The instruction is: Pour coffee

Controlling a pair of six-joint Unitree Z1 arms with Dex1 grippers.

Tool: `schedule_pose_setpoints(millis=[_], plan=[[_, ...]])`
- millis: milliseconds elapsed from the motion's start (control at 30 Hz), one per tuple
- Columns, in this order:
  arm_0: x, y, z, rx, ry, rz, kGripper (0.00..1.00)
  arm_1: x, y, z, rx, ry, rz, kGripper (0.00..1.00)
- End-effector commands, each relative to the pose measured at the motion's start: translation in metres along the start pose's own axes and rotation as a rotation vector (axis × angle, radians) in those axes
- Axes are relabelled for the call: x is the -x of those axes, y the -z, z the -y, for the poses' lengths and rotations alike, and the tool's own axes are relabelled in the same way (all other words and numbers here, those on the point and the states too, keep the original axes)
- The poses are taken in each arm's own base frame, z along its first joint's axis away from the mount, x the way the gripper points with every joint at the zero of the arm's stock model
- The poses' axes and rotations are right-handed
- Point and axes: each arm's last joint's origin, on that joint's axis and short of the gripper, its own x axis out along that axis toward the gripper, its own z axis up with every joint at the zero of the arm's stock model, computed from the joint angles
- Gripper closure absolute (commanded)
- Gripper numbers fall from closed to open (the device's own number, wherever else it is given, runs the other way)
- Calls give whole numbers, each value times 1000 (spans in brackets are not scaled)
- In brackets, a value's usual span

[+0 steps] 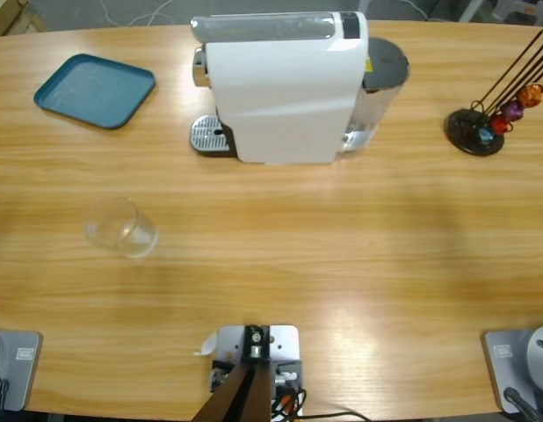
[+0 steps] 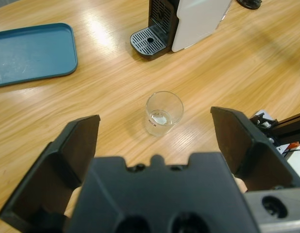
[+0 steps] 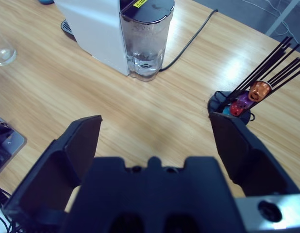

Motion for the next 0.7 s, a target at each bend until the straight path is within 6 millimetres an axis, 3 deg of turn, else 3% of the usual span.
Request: schedule_pose_setpoints(millis=[33, 400, 600, 700], plan=[[-3, 8, -1, 9, -5, -8, 0, -2, 3, -1, 9, -19, -1, 0], [-2, 8, -1, 9, -5, -5, 0, -9, -4, -3, -8, 20, -38, 0], [-4, 7, -1, 9, -5, -10, 0, -10, -4, 5, -103, 165, 29, 36], [-3, 7, -1, 9, -5, -9, 0, -25, -13, 5, -135, 249, 17, 36]])
